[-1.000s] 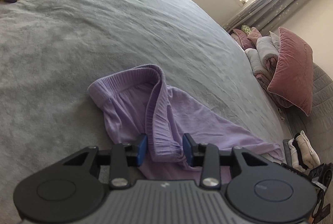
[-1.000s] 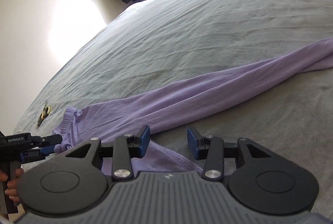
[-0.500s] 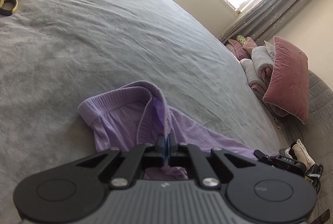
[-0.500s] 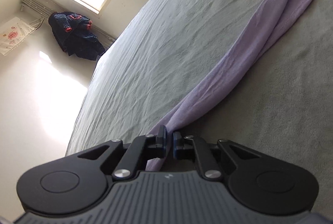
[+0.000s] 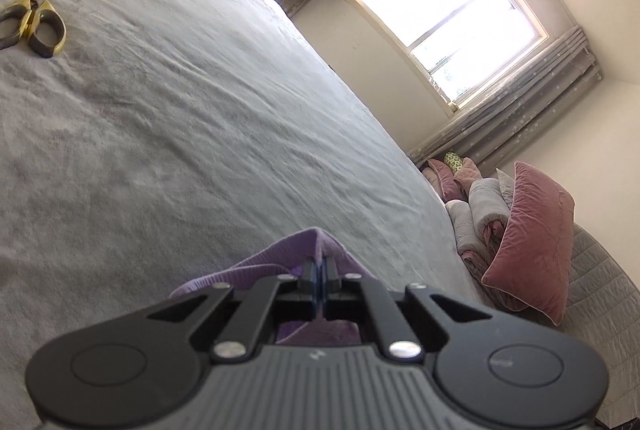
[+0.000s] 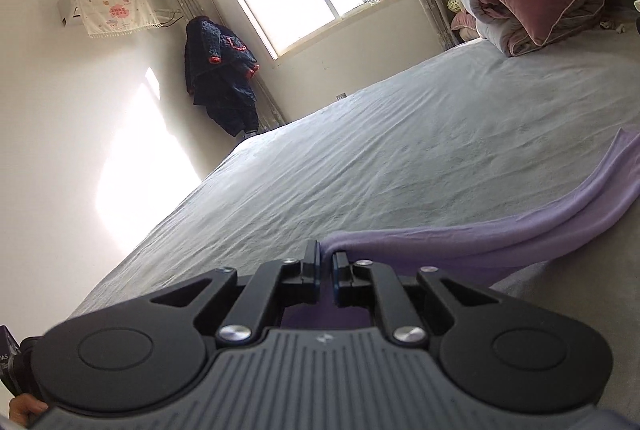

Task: Fold clothes
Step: 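Hold the pants waistband with both tools and lift it, stretching the legs out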

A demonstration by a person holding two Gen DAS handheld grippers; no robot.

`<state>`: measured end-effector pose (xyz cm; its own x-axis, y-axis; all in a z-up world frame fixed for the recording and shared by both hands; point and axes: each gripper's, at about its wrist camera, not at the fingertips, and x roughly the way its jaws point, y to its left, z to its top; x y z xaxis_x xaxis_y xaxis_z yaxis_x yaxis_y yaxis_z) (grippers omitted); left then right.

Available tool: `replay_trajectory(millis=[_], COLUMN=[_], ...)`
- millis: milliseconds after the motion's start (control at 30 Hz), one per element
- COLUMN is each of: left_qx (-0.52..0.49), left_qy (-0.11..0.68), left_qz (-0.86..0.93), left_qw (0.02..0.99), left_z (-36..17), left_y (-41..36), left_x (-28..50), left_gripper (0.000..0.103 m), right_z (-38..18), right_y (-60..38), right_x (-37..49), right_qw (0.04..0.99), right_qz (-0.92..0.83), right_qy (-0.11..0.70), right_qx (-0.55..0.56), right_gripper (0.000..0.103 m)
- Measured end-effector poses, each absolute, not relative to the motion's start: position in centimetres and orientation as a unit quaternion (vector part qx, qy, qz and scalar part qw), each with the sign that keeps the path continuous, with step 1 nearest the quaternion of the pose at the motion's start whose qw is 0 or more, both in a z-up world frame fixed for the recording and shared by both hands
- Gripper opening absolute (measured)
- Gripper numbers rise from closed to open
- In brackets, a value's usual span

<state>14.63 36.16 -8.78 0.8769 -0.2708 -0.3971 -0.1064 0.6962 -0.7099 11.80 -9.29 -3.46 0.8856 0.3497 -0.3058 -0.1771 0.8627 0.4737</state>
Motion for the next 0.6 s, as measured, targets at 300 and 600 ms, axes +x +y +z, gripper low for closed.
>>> replay_trajectory(millis=[300, 600], left_qx=[-0.394, -0.386], left_qy=[0.255, 0.299], left_qz=[-0.027, -0.033], left_qw=[0.883, 0.872], left_z=[-9.6, -9.9], left_y=[37.5, 38.8], left_x=[14.2, 11.1], left_gripper=[0.002, 0.002], right_z=[-6.5, -10.5], right_y=[-7.0, -6.2], right_x=[8.8, 8.5], right_qw=[0.95, 0.929], right_qz=[0.153, 0.151], right_qy=[0.224, 0.317], right_qx=[0.156, 0.118], right_gripper=[0.01, 0.011])
